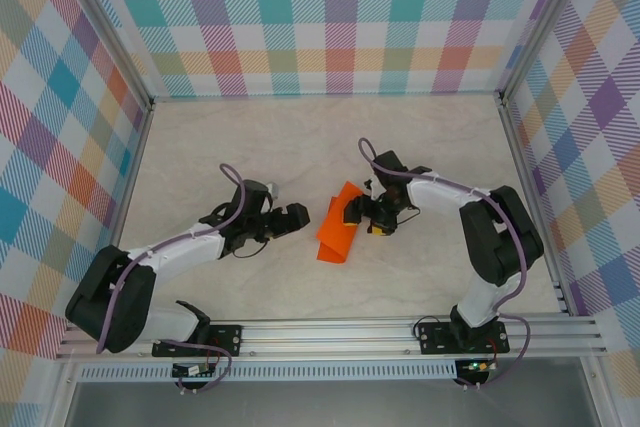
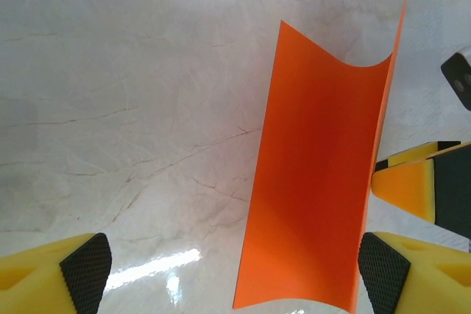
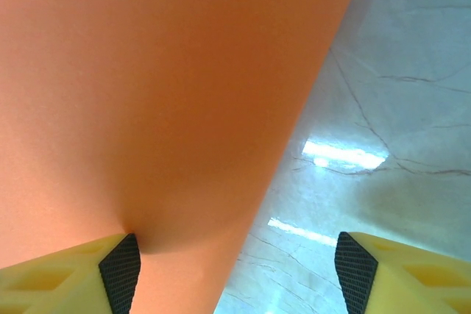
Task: Fold a paper plane with a square sheet of paper (pick it up from the middle)
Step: Fold the square sheet of paper in half at the center of the table.
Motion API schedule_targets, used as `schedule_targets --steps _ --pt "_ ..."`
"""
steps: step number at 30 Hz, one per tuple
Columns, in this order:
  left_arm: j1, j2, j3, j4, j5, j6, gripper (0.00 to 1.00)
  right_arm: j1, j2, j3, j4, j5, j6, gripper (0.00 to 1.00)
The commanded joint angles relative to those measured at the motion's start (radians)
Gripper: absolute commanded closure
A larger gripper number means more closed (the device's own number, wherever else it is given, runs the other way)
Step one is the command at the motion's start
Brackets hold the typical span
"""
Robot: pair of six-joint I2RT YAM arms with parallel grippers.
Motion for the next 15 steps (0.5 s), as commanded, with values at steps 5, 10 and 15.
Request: schedule_targets --steps 5,10,15 --pt "-0.015 0.048 0.05 0.041 0.002 0.007 0.12 0.039 0.088 0.072 -0.098 0.061 -0.036 0.27" --pt "-0.014 0.064 0.056 0.048 -0.004 0.012 0.12 0.057 0.117 0.099 -0.119 0.102 -0.025 0.29" --pt "-0.015 0.089 0.066 0.049 0.013 0.034 0.13 0.075 0.139 0.121 -0.145 0.114 -0.053 0.32"
